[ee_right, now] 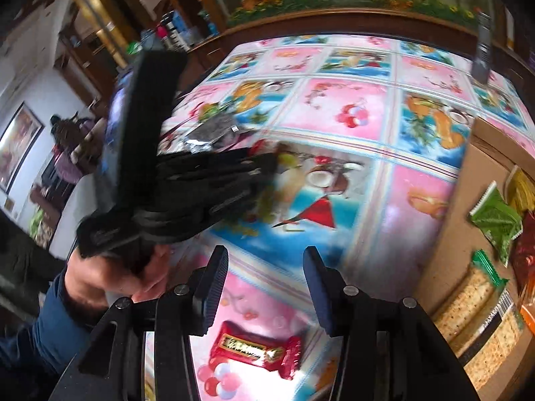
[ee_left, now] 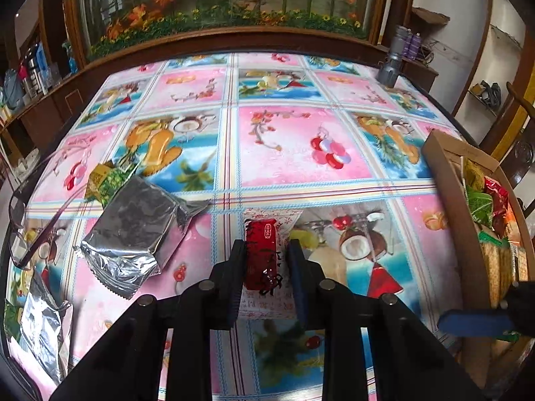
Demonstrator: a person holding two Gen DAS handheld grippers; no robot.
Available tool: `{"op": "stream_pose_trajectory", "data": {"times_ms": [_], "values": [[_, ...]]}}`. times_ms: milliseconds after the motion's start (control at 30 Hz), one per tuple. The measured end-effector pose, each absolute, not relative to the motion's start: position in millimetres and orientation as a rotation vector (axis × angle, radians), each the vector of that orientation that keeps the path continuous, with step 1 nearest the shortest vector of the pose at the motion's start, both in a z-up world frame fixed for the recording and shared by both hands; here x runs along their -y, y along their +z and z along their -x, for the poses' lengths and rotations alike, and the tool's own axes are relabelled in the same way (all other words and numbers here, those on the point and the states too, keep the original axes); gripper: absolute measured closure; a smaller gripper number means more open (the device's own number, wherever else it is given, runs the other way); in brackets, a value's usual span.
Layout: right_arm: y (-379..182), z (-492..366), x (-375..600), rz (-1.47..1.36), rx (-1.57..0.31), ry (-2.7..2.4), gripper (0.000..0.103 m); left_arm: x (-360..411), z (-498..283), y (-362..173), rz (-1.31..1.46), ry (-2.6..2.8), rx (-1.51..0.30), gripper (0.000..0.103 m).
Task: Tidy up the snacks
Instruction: 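Grasp a red-and-white candy with left tool while right tool grasps another red candy, then carry the red-and-white candy and red candy toward the tray with both tools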
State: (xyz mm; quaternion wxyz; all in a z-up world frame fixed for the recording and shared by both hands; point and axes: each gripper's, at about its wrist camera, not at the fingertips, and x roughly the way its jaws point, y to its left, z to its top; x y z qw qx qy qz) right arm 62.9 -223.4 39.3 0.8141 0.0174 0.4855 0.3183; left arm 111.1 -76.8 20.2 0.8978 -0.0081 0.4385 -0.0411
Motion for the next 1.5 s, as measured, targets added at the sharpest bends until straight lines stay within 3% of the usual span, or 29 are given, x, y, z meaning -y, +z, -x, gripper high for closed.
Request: {"op": "stream_pose_trajectory", "data": {"times_ms": [233,400,700,900,1133,1200,1233,1267,1367,1500], "values": [[50,-73,245,-0.179,-0.983,0.666,0.052,63,-103,43,0.118,-0.162,-0.859,0.083],[47,-70,227,-0.118,-1.003,0.683,0.052,31,-82,73,0.157,-0.195,-0.745,0.083],[55,-14,185,0.215,-0.950,0.956,0.048,15,-92,59,0.178,-0.181,-0.805,0.083],[43,19,178,0.642,-0.993,0.984,0.048,23,-85,62,0.155,-0.210,-0.785,0.083],[20,16,164,0.827,-0.995,0.956,0.048,22,-86,61,0.161,-0.210,-0.793,0.083],[18,11,164,0.809,-1.022,0.980,0.055,21,-87,59,0.168,-0.203,-0.801,0.083],[19,8,165,0.790,-1.038,0.981,0.072,20,-88,58,0.171,-0.202,-0.803,0.083],[19,4,165,0.777,-1.053,0.960,0.076,20,-88,58,0.175,-0.203,-0.803,0.083],[20,-22,172,0.670,-1.080,0.874,0.080,19,-87,58,0.173,-0.201,-0.798,0.083],[20,-79,190,0.314,-1.112,0.605,0.080,20,-88,57,0.174,-0.199,-0.798,0.083]]}}
